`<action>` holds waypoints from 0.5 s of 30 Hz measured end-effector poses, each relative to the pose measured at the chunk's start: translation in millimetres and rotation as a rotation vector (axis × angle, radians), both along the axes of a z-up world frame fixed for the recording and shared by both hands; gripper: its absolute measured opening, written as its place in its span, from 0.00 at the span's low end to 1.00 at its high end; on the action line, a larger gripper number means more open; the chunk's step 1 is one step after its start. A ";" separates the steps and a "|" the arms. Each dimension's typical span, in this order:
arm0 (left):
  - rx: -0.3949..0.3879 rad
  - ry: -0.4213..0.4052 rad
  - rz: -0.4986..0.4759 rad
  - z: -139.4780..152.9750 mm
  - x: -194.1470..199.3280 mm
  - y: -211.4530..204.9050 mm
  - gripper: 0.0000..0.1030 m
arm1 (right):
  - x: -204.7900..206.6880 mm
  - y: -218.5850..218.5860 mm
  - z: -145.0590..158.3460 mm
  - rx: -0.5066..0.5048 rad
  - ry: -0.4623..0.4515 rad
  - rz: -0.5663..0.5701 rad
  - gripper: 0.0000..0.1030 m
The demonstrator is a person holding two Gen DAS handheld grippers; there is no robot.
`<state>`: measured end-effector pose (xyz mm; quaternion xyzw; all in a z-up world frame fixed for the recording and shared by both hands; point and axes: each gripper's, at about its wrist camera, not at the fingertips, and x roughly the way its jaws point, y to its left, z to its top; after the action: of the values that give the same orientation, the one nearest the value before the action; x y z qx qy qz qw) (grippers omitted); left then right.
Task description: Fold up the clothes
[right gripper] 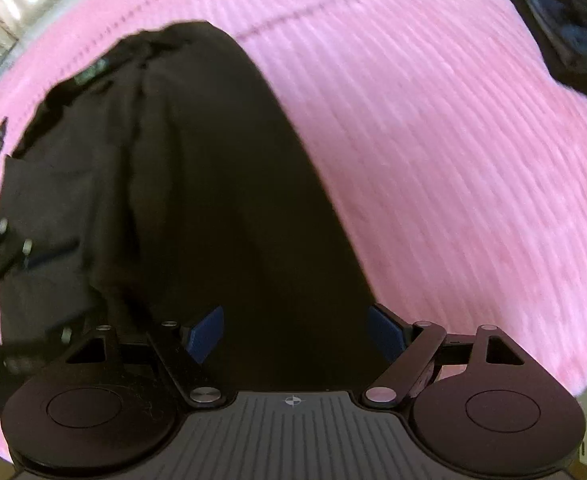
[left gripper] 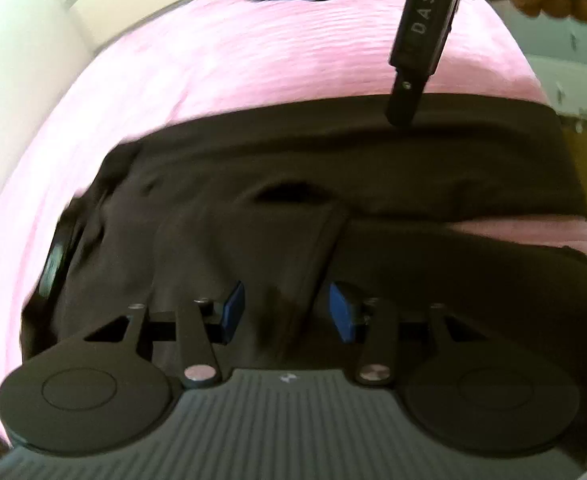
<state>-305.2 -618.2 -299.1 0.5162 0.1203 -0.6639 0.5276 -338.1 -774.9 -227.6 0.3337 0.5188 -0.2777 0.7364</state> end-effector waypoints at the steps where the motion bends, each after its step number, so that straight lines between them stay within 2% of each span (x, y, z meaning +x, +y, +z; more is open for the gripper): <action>1: 0.006 -0.034 -0.025 -6.7 -6.5 -3.4 0.40 | -1.3 -0.7 -3.4 0.002 0.007 0.007 0.79; 2: 0.019 -0.055 -0.041 -11.5 -9.4 -6.5 0.35 | -2.4 0.0 -8.4 0.002 0.016 0.016 0.79; 3: 0.034 -0.060 -0.040 -12.4 -7.1 -9.4 0.14 | -4.1 0.7 -12.4 0.004 0.023 0.030 0.79; 4: 0.041 -0.062 -0.024 -11.2 -4.1 -10.1 0.02 | -3.4 0.8 -14.6 0.009 0.023 0.043 0.79; 5: 0.037 -0.053 0.004 -2.6 4.7 -9.4 0.03 | 0.5 0.3 -16.9 0.014 0.017 0.059 0.79; 9: -0.058 0.057 0.247 70.0 64.8 17.6 0.03 | 19.3 2.1 -21.8 -0.004 0.037 0.143 0.79; 12: -0.135 0.083 0.531 128.6 132.8 63.5 0.02 | 39.9 2.6 -16.3 -0.026 0.035 0.162 0.79; 15: -0.211 0.033 0.802 180.2 203.6 130.4 0.02 | 67.2 7.7 -3.1 -0.054 0.009 0.184 0.79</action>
<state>-101.6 -487.7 -118.9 0.3607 0.2518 -0.4225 0.7924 -270.8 -767.2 -230.7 0.2636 0.5428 -0.2243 0.7652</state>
